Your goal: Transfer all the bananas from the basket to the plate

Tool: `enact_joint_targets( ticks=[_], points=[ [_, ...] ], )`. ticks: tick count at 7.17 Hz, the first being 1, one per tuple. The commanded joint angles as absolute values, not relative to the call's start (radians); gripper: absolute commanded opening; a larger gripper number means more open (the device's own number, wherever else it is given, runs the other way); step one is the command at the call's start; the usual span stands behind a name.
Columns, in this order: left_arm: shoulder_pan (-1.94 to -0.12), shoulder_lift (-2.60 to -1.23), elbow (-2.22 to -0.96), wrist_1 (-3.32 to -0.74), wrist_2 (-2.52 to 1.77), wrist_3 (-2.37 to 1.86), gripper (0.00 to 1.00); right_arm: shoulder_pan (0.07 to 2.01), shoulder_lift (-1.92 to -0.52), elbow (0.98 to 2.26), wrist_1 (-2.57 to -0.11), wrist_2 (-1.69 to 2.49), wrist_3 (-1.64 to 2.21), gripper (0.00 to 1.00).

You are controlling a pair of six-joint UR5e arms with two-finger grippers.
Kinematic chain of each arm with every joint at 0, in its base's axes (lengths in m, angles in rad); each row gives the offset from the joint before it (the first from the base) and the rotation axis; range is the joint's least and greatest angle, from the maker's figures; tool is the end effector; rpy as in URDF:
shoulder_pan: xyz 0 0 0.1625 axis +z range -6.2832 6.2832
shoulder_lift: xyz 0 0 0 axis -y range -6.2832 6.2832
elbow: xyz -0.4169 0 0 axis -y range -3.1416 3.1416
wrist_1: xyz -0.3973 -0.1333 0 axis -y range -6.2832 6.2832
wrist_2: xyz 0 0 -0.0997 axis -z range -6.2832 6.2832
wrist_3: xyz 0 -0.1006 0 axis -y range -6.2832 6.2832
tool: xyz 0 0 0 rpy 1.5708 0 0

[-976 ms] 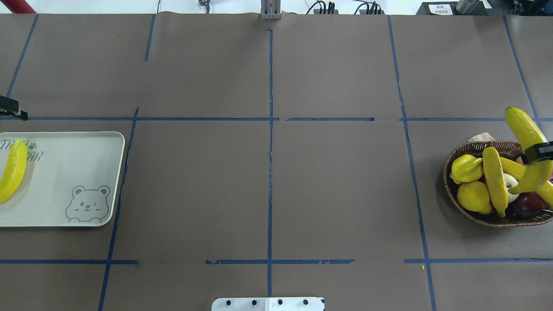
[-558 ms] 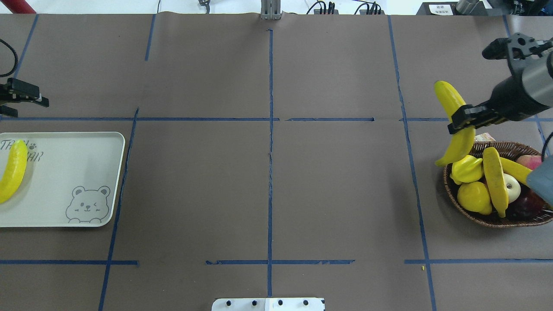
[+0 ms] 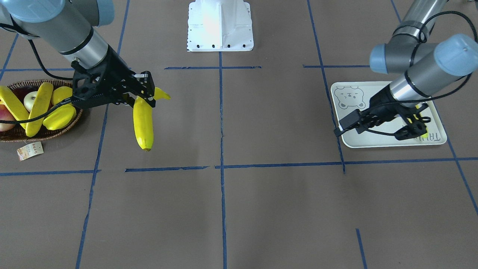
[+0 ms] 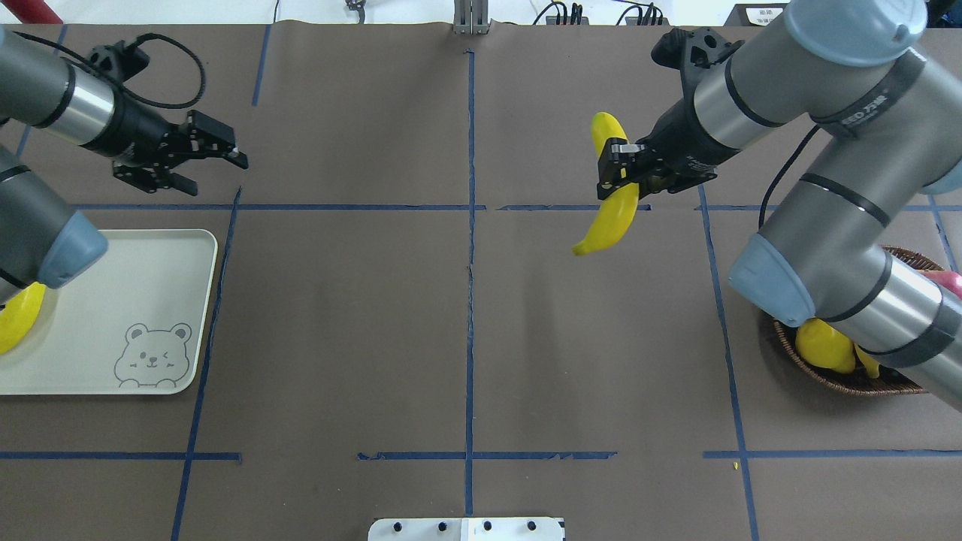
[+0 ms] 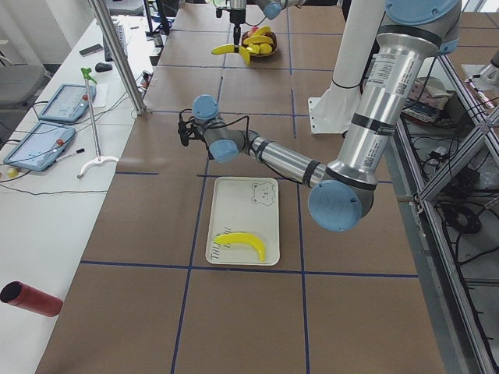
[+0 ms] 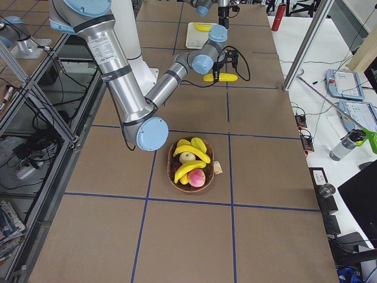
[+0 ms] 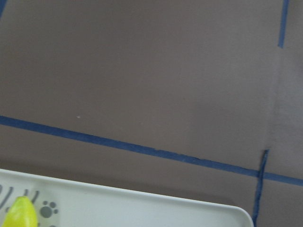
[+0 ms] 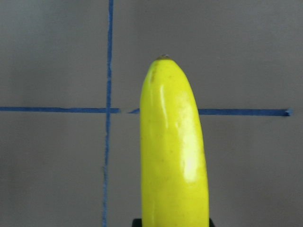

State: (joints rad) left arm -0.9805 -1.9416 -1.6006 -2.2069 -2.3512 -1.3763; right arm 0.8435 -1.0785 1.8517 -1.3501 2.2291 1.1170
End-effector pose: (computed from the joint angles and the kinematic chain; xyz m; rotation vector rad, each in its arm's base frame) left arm 0.2983 -0.5575 0.3467 -0.0449 1.2046 -0.2850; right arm -0.3470 -0.4977 0.2122 0.0973 -1.1205 0.0208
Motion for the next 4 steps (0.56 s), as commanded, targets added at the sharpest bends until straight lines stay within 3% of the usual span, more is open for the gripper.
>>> enact_joint_targets(
  ticks=[1, 4],
  points=[
    [-0.921, -2.055, -1.598, -2.206, -2.342, -1.468, 1.00, 0.780, -1.060, 1.700, -1.009, 2.185, 1.285, 0.03],
    [-0.888, -2.172, -1.586, -2.204, -2.303, -1.600, 0.99, 0.651, -0.974, 1.620, -0.874, 2.018, 1.429, 0.04]
  ],
)
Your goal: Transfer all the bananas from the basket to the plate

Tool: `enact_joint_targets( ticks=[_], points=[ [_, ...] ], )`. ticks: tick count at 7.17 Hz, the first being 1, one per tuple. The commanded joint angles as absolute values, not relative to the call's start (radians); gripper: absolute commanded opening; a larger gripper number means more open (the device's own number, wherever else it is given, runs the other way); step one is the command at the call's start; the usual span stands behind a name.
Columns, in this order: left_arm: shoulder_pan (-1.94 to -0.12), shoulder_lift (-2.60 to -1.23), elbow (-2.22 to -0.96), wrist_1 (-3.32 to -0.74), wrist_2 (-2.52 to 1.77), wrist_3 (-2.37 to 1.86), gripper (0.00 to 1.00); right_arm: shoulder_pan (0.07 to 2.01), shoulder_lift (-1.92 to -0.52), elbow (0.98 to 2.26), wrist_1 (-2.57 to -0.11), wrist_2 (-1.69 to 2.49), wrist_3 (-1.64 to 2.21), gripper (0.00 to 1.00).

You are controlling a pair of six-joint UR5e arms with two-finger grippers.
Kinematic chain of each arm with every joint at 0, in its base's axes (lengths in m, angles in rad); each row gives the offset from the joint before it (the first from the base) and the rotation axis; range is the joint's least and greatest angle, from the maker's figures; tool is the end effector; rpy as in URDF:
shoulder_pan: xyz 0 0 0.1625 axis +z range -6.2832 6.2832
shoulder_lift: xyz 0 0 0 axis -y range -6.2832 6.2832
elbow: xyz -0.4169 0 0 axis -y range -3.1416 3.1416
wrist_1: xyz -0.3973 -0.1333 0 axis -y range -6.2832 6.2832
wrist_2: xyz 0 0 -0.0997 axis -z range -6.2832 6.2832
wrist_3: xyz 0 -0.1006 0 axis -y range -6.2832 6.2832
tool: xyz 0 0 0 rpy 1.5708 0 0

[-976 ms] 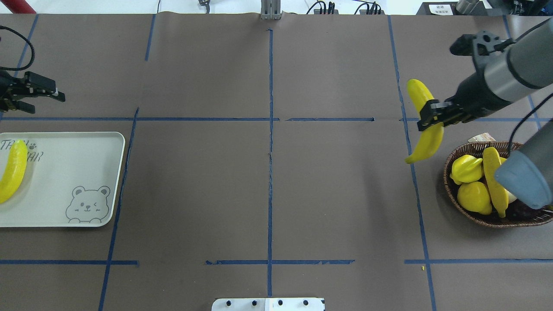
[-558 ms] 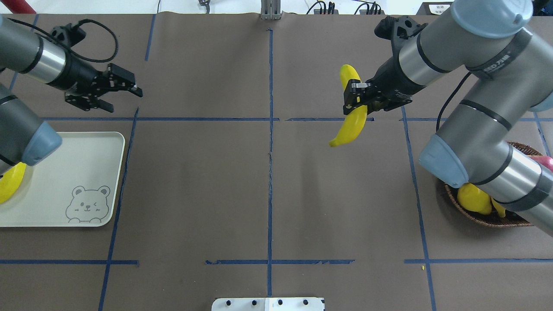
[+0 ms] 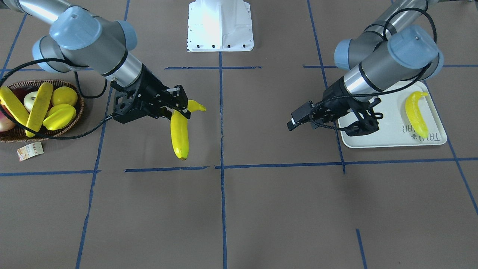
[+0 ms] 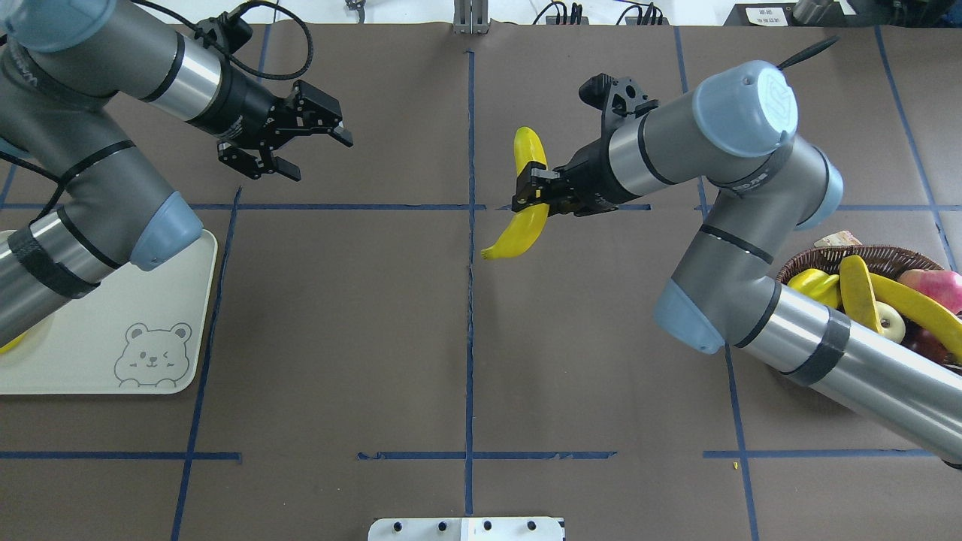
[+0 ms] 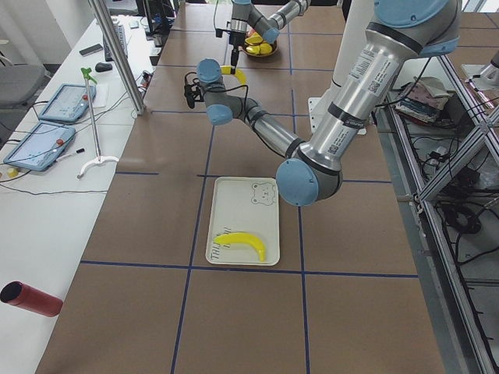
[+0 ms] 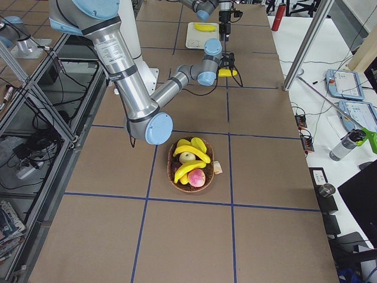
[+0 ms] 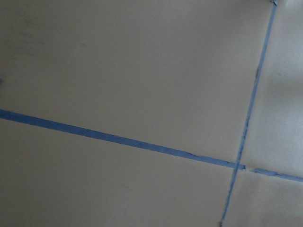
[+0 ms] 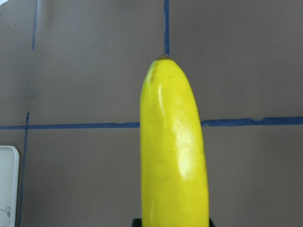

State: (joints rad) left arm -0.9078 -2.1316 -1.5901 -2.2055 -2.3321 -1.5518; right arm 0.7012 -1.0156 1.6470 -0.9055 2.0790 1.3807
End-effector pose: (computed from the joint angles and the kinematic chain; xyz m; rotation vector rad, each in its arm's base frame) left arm 0.3540 -0.5572 0.2297 -0.0779 1.3192 -0.2946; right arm -0.4438 -0.4851 0.2101 0.1535 -1.3239 0.1039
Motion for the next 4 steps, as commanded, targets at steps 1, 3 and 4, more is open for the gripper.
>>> enact_joint_targets(
  ticks=[1, 3, 4],
  points=[
    [-0.843, -2.196, -1.583, -2.203, -2.228, -1.623, 1.00, 0.606, -0.945, 1.608, -0.874, 1.953, 1.434, 0.05],
    [-0.787, -2.238, -1.580, -2.203, -2.163, -1.713, 1.00, 0.562, -0.928, 1.606, -0.873, 1.925, 1.434, 0.05],
    [-0.743, -2.246, -1.580, -2.203, -2.098, -1.715, 1.00, 0.540, -0.914, 1.606, -0.874, 1.896, 1.434, 0.06]
  ],
)
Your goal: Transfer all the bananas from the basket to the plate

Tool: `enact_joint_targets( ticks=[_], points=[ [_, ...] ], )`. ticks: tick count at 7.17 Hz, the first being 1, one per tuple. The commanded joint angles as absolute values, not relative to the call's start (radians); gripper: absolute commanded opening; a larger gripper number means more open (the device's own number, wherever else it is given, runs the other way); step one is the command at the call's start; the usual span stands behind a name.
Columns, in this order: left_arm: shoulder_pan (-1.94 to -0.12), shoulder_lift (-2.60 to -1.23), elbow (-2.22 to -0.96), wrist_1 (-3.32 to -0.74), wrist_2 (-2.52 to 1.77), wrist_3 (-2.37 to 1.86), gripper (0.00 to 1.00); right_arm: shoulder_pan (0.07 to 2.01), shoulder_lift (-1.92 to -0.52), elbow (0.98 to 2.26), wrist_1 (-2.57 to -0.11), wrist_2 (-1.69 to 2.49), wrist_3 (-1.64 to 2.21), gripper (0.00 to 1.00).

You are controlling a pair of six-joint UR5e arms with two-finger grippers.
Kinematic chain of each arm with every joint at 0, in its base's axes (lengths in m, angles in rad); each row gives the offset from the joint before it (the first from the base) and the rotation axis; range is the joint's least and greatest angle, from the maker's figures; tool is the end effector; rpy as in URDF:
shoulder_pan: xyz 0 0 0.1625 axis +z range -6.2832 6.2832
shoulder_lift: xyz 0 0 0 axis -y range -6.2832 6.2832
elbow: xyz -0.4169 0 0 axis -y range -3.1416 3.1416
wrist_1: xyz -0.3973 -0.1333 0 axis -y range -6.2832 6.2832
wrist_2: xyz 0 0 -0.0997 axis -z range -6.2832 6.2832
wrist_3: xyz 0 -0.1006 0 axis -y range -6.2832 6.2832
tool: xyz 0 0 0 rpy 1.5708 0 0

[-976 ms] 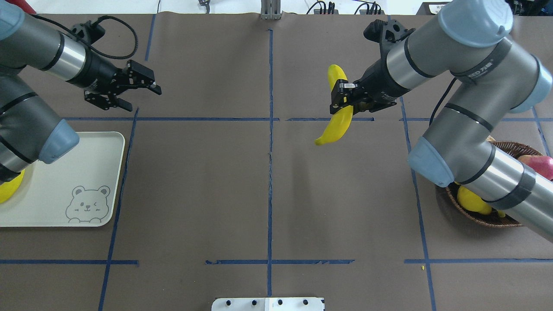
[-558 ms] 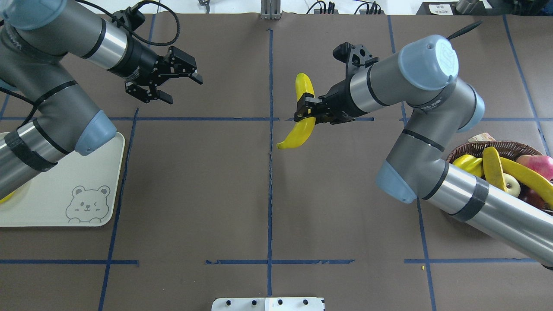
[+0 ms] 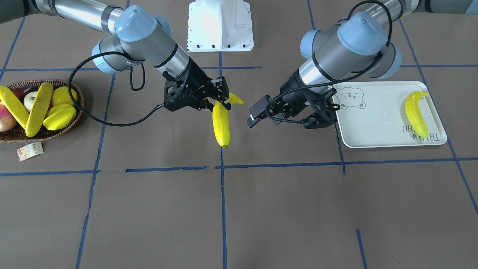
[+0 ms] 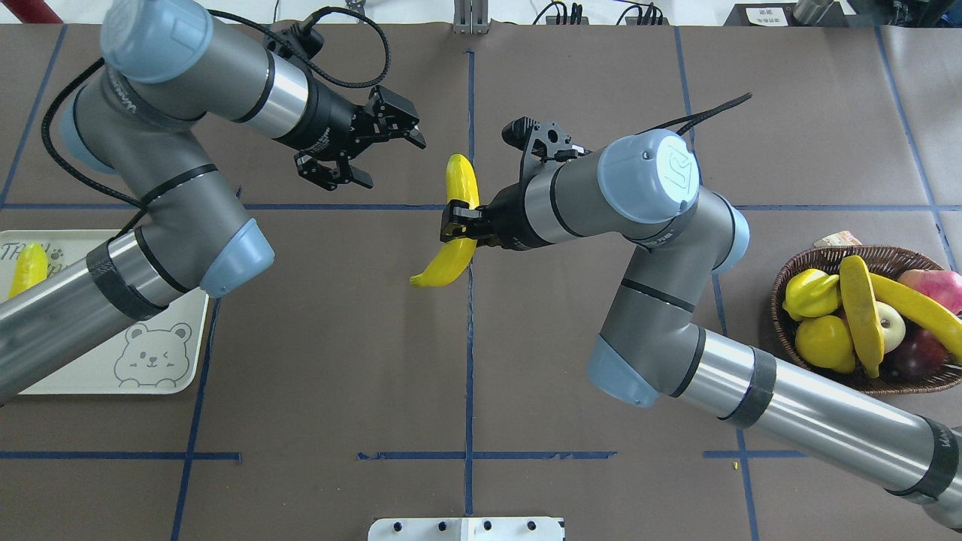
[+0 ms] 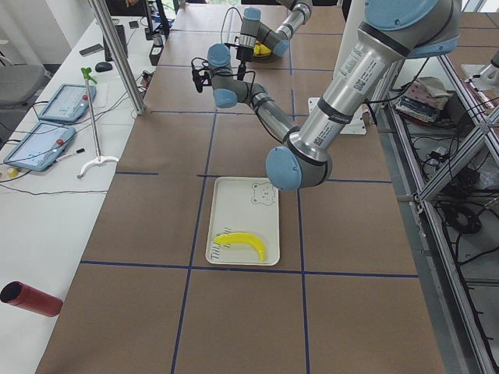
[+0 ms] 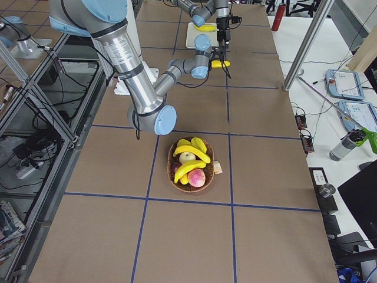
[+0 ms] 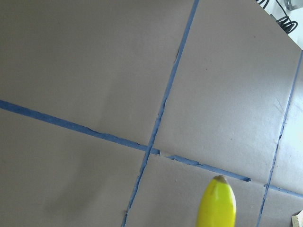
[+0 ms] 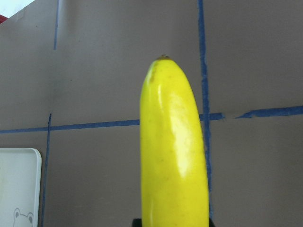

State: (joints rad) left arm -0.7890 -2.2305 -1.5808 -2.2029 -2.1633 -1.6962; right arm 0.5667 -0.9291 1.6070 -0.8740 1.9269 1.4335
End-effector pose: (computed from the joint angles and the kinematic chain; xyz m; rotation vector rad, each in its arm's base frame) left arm 0.4201 -0.5326 0.1714 -0.0670 1.3571 -0.3856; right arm -0.5133 -0.4430 0.1679 0.1885 -1.3752 0.1135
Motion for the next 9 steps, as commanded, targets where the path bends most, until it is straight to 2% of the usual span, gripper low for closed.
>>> enact_joint_targets(
  ticks=[1, 4, 5, 7, 9],
  points=[
    [-0.726, -2.249, -1.571, -2.203, -2.080, -1.715, 1.00, 0.534, -0.913, 1.606, -0.873, 1.890, 1.436, 0.06],
    [-0.697, -2.267, -1.537, -2.203, -2.077, -1.713, 0.99, 0.531, -0.897, 1.609, -0.871, 1.890, 1.460, 0.07],
    [-0.687, -2.272, -1.531, -2.203, -2.056, -1.713, 0.95, 0.531, -0.894, 1.609, -0.873, 1.890, 1.462, 0.07],
    [-0.686, -2.273, -1.529, -2.203, -2.052, -1.715, 0.65, 0.531, -0.896, 1.609, -0.873, 1.890, 1.462, 0.07],
    [-0.687, -2.269, -1.531, -2.203, -2.054, -1.715, 0.65, 0.531, -0.897, 1.609, -0.873, 1.890, 1.460, 0.08]
  ],
)
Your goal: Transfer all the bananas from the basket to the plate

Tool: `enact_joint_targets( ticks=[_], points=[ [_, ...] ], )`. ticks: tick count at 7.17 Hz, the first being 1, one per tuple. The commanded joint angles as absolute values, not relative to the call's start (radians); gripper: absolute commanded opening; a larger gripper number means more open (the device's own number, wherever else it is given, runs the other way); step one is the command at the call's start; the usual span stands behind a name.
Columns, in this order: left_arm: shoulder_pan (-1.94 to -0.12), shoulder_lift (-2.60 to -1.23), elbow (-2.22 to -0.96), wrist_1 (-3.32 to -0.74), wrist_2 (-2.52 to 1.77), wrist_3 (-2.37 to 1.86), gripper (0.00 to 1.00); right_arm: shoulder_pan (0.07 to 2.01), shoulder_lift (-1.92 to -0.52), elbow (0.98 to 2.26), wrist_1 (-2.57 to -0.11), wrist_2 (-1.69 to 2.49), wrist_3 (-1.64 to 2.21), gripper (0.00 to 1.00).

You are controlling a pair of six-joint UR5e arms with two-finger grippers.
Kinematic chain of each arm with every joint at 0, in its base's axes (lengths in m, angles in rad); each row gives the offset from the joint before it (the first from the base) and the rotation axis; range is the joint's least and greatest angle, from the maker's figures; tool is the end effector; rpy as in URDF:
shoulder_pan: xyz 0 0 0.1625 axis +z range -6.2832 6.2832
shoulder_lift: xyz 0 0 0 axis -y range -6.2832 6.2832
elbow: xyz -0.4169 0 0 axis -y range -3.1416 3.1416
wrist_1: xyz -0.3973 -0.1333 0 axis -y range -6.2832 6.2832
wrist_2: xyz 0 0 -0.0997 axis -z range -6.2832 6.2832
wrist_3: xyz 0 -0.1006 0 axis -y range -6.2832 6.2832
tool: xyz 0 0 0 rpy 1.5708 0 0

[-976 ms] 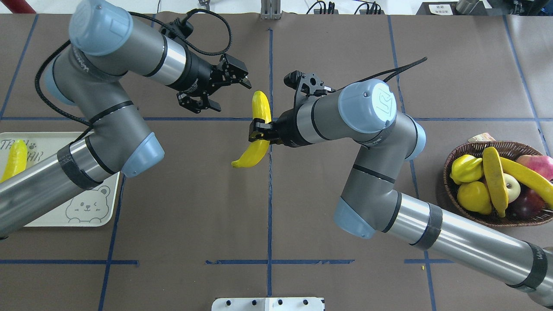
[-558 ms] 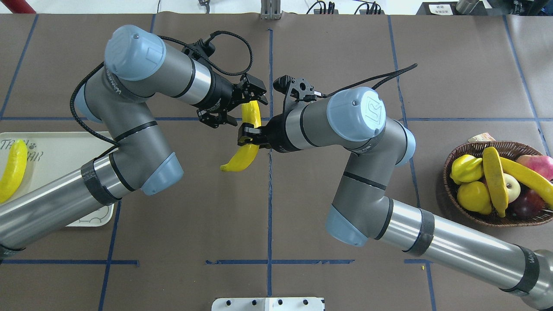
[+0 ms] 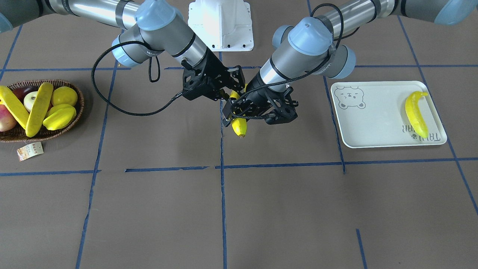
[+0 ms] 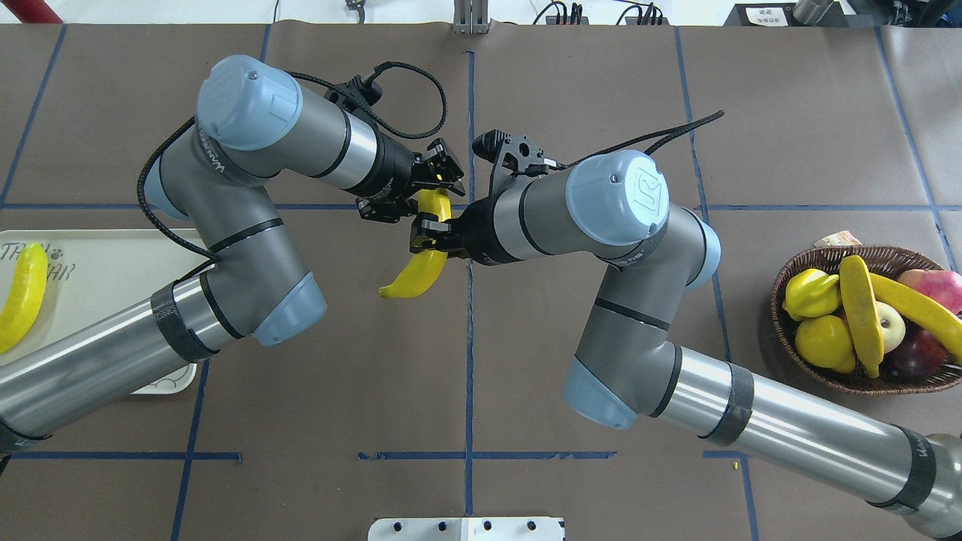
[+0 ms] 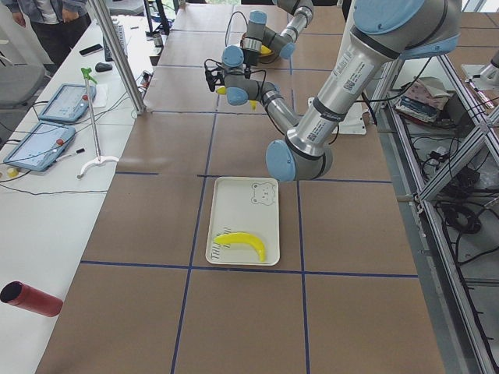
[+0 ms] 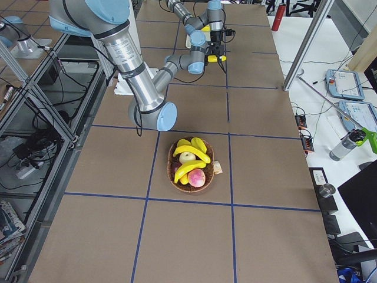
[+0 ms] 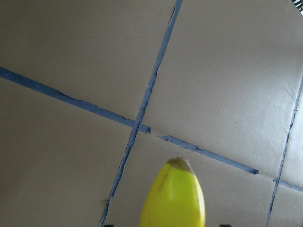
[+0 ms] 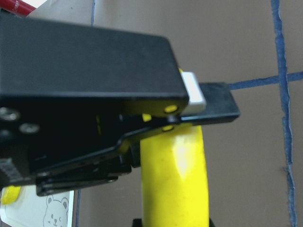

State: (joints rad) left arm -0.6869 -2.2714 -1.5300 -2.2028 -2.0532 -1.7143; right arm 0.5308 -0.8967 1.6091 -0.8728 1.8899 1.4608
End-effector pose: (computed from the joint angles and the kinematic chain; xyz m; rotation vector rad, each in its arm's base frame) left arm 0.4831 -0.5082 0.1664 -0.0584 1.3335 -0.3934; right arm -0.5273 -0.4275 0.1454 0.1890 -1.4070 0.1227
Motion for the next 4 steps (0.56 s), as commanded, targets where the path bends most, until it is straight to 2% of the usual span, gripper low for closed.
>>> enact_joint_targets(
  ticks=[1, 2, 3, 4],
  points=[
    [-0.687, -2.269, -1.529, -2.203, -2.054, -1.713, 0.65, 0.529, -0.899, 1.608, -0.873, 1.890, 1.460, 0.08],
    [-0.689, -2.267, -1.531, -2.204, -2.054, -1.713, 0.65, 0.529, -0.900, 1.609, -0.873, 1.890, 1.460, 0.08],
    [-0.690, -2.269, -1.531, -2.203, -2.054, -1.715, 0.44, 0.529, -0.900, 1.609, -0.873, 1.890, 1.460, 0.10],
    [-0.690, -2.267, -1.531, -2.203, -2.054, -1.713, 0.16, 0.529, -0.902, 1.609, -0.873, 1.890, 1.460, 0.18]
  ],
)
